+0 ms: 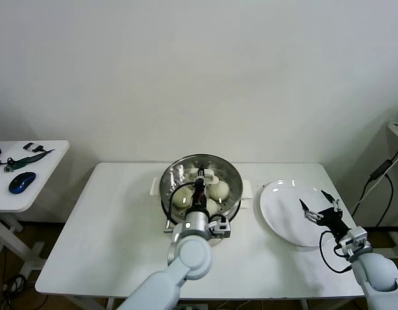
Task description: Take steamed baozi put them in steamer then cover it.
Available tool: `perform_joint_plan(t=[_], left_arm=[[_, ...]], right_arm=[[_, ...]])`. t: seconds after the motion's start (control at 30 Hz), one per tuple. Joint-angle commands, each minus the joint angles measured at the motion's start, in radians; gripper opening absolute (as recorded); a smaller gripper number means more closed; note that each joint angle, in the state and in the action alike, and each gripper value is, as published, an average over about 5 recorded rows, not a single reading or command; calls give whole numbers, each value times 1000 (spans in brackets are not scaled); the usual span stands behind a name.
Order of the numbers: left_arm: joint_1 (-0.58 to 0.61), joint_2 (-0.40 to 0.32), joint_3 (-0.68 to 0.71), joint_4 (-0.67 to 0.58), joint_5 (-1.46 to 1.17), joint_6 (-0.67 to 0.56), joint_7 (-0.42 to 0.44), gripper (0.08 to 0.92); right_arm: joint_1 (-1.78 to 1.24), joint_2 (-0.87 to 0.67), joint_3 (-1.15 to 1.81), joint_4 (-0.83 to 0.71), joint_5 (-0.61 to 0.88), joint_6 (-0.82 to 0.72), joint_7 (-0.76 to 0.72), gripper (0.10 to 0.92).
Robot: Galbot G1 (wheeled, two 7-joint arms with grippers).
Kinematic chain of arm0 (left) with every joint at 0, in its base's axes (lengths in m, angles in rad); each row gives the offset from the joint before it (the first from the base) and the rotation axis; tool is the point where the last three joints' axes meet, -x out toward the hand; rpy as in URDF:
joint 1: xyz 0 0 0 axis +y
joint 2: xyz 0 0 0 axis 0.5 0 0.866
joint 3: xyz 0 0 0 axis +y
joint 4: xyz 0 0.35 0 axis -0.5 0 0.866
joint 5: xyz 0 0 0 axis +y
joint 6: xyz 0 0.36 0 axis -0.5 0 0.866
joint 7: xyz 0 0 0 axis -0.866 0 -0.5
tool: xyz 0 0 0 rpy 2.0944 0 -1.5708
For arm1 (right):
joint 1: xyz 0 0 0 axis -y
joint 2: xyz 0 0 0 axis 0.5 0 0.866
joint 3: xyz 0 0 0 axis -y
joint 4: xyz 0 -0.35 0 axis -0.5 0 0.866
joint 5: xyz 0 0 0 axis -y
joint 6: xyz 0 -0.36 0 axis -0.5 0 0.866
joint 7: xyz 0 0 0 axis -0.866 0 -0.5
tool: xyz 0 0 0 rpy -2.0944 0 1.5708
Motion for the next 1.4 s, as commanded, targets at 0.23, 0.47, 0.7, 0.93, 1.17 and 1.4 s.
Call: perform_joint_plan(t=[0.23, 0.47, 0.7, 0.93, 1.17, 1.4], left_arm=[[7, 1, -1, 5, 0, 49, 5, 139], [2, 20, 1, -32, -1, 49, 34, 150], [20, 69, 5, -122, -21, 49, 38, 317], [78, 103, -23, -210, -50, 49, 54, 517], [182, 178, -72, -340, -118, 49, 36, 724], [280, 225, -216, -465, -227, 11, -92, 821]], right_arm=[[-5, 1, 6, -5, -8, 5, -9, 823], [-7, 1, 5, -6, -15, 5, -12, 823], [-6, 1, 4, -3, -20, -12, -17, 823], [1, 1, 0, 16, -39, -68, -8, 823], [3, 0, 5, 26, -37, -94, -6, 823], [-5, 3, 10, 60, 10, -114, -1, 823]])
